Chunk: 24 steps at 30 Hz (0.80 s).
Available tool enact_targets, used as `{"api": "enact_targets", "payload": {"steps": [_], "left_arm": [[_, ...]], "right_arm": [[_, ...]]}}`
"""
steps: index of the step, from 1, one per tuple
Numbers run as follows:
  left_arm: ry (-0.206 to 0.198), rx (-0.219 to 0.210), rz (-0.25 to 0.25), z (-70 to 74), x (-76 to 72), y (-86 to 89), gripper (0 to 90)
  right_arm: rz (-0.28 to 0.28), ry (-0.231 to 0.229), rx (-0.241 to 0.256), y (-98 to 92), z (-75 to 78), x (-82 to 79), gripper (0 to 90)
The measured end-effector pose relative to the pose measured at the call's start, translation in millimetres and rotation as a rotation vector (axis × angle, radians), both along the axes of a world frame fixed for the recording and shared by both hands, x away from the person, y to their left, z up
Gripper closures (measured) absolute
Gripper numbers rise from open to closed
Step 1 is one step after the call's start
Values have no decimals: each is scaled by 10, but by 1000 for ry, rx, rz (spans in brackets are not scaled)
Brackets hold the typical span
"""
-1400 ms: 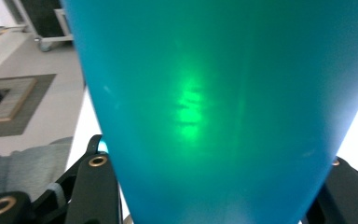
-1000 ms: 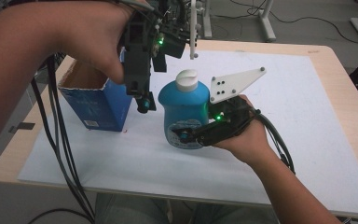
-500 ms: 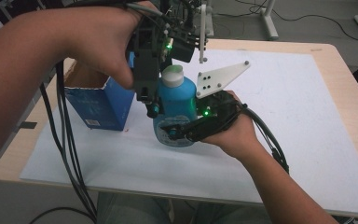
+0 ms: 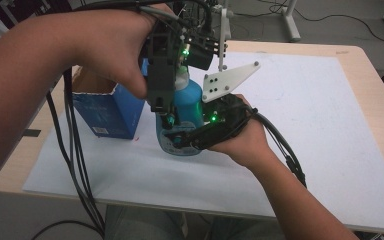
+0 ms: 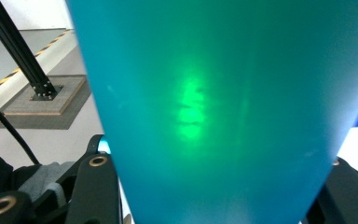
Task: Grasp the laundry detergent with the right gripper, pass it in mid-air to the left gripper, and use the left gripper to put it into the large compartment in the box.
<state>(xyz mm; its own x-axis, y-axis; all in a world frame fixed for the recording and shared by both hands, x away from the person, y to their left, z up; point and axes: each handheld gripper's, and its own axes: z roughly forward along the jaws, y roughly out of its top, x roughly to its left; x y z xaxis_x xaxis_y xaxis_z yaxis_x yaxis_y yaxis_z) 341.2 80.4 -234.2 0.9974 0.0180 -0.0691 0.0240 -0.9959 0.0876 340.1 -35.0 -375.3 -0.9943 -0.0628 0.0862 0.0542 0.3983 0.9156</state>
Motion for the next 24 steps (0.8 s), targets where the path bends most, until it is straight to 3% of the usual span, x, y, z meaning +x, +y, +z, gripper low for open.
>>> {"api": "enact_targets", "payload": {"steps": [15, 18, 24], "left_arm": [[-12, 33, 6, -42, -4, -39, 39], [-10, 35, 7, -38, -8, -44, 103], [-10, 42, 7, -42, -8, -51, 133]], "right_arm": [[-5, -8, 2, 5, 9, 7, 451], [-5, -3, 3, 2, 10, 9, 452], [-6, -10, 3, 1, 8, 17, 452]]}}
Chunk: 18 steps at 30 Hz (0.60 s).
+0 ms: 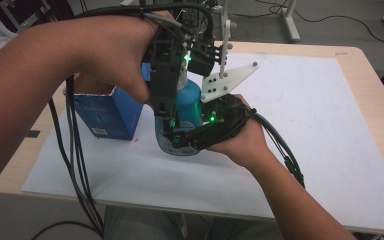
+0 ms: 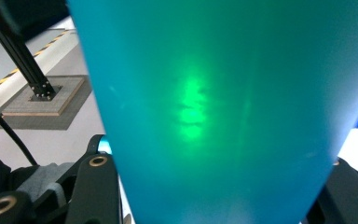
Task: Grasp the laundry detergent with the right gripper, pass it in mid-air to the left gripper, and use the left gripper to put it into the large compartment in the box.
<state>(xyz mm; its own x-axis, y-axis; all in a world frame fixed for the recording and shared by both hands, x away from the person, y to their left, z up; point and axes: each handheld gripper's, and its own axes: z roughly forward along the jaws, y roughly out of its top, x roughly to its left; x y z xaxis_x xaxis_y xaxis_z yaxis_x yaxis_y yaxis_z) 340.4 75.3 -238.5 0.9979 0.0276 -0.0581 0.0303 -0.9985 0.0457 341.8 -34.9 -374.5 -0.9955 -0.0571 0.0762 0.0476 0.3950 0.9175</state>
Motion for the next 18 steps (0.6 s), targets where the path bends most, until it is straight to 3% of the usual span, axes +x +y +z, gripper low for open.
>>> {"api": "enact_targets", "payload": {"steps": [7, 9, 18], "left_arm": [[-10, 1, 1, 7, -3, -7, 144], [2, 5, -3, 14, -6, -8, 238], [-17, 9, -9, 9, -15, -8, 239]], "right_arm": [[0, -1, 1, -4, 2, 2, 452], [0, -2, -1, -3, 3, -2, 452], [-1, -1, -1, -1, 2, -5, 453]]}}
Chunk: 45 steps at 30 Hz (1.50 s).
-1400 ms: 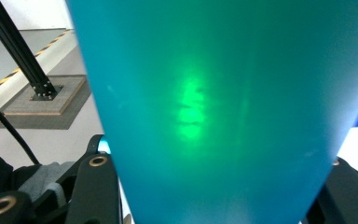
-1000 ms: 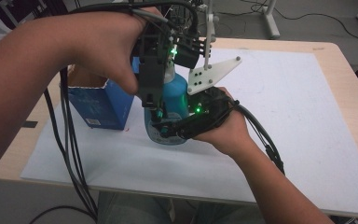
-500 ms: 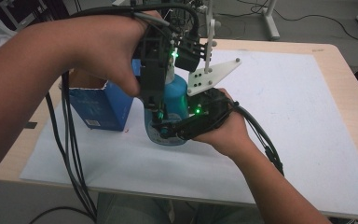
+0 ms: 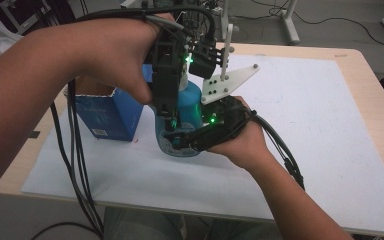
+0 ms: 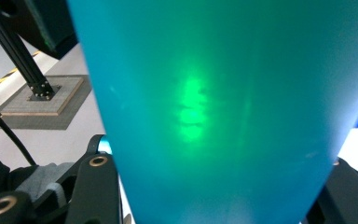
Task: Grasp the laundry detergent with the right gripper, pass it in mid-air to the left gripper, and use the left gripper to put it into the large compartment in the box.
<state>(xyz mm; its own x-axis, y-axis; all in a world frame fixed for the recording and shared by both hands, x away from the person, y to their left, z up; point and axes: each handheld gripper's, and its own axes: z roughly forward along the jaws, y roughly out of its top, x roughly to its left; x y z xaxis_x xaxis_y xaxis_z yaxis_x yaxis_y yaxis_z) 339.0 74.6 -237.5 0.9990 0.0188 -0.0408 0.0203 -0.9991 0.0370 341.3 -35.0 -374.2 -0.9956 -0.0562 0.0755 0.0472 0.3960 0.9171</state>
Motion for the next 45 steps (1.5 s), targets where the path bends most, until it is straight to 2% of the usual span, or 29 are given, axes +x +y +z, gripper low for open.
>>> {"api": "enact_targets", "payload": {"steps": [15, 30, 32, 34, 45], "left_arm": [[4, 11, 7, -5, 5, -10, 305], [8, 17, 16, -11, 15, -16, 331], [7, 17, 15, -9, 16, -17, 373], [9, 19, 14, -14, 21, -16, 376], [-14, 12, 1, -7, 7, -22, 384]], "right_arm": [[-10, -3, 0, 7, -3, 1, 454], [-11, -4, -3, 7, -7, 6, 455], [-11, -3, -4, 8, -9, 6, 454], [-11, -4, -5, 11, -10, 5, 455], [-16, -9, -4, 2, -6, 10, 455]]}}
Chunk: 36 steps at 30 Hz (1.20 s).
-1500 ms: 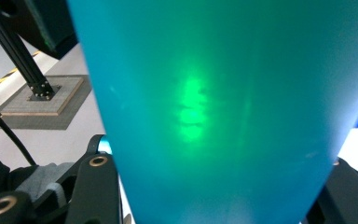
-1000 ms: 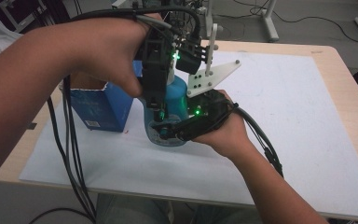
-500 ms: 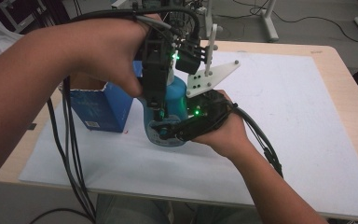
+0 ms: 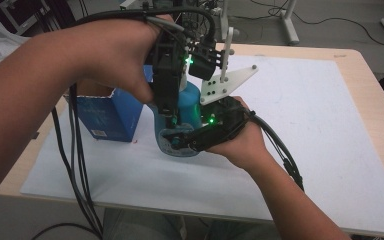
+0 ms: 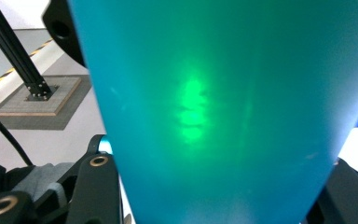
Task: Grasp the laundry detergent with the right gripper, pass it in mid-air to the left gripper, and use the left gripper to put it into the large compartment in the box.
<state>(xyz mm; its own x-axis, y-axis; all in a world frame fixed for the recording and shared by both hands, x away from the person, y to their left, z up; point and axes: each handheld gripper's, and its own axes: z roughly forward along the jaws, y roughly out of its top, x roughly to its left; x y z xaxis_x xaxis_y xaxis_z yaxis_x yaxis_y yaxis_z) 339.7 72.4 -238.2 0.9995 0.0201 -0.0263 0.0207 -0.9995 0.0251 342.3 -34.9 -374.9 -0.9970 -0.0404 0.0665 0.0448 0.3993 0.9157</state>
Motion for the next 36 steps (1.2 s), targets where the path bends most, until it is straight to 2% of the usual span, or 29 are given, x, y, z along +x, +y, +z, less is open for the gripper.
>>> {"api": "enact_targets", "payload": {"steps": [7, 12, 17, 19, 22, 25, 27, 34, 35, 36], "left_arm": [[-4, 2, -2, -11, -14, -15, 386], [8, 0, -2, -4, -14, -39, 385], [11, 7, -6, 6, -10, -65, 385], [11, 9, 1, 8, -3, -64, 385], [12, 15, 8, 8, 13, -56, 385], [16, 19, 12, 3, 23, -52, 385], [21, 23, 17, 4, 24, -51, 385], [24, 27, 32, 40, 49, -37, 384], [24, 28, 39, 48, 60, -33, 384], [23, 27, 42, 57, 69, -29, 384]], "right_arm": [[-5, -13, -11, -13, 0, -9, 450], [8, -20, -16, -22, 6, -13, 428], [11, -30, -36, -71, 5, -39, 325], [20, -28, -51, -113, -3, -48, 299], [1, -29, -58, -198, -5, -59, 227], [-10, -38, -77, -297, 12, -58, 208], [-26, -36, -91, -365, 29, -58, 138], [-59, -44, -119, -601, 110, -18, 118], [-59, -37, -133, -624, 119, -12, 104], [-61, -47, -155, -642, 123, -5, 49]]}}
